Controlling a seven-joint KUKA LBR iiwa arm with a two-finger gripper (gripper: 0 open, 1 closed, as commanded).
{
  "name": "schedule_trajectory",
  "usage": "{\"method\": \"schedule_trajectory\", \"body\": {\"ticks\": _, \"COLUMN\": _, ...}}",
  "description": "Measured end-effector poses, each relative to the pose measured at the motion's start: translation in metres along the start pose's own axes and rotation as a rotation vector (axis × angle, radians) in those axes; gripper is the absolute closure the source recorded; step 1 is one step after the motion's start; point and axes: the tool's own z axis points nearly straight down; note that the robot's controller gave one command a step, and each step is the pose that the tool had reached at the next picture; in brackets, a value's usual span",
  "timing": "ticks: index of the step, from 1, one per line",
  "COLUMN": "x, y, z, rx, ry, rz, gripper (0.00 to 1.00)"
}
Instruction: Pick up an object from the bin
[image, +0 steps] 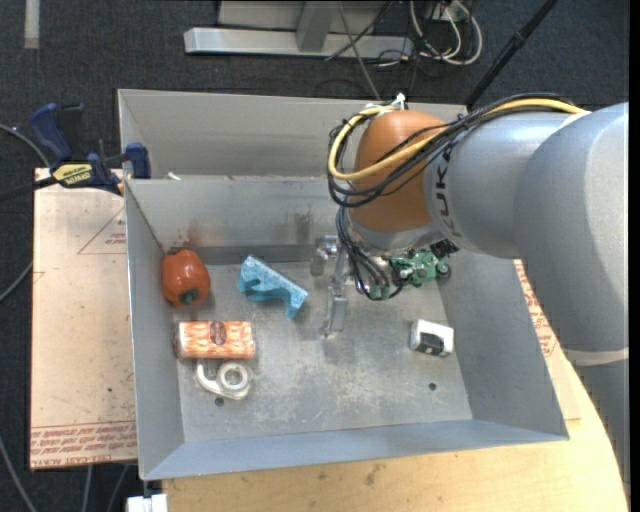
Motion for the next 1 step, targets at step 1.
{"method": "schedule_trajectory", "body": {"ticks": 1, "x": -0.0156, "y": 0.0333, "z": 0.0175, "rx": -0.001, "ry": -0.011, "rz": -0.016, "gripper": 0.0}}
